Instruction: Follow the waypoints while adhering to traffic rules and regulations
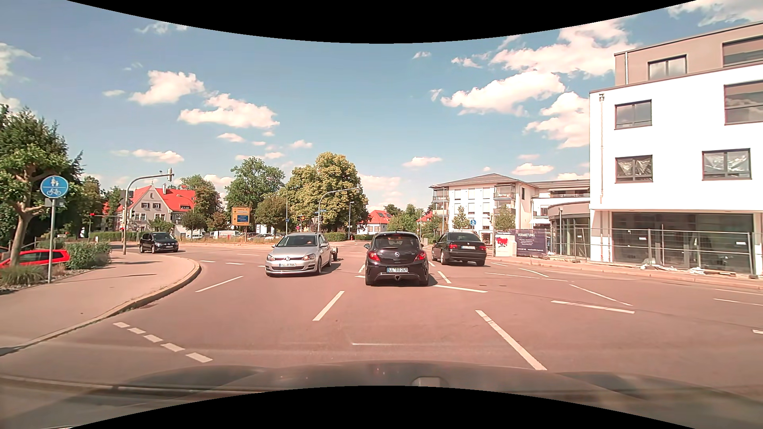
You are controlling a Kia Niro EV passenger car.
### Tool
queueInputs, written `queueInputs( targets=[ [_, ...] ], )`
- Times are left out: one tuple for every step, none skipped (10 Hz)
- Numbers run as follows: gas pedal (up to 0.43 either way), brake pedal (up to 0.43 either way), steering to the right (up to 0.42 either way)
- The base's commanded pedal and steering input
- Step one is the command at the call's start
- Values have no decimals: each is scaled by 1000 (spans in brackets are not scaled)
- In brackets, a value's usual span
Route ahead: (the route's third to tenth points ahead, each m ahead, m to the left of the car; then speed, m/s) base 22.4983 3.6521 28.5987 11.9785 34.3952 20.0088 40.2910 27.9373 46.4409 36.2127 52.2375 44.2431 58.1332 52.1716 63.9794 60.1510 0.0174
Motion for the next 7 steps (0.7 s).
queueInputs(
  targets=[
    [0, 0, -12],
    [0, 0, -11],
    [0, 0, -10],
    [0, 0, -10],
    [0, 0, -9],
    [0, 0, -8],
    [28, 0, -4]
  ],
)
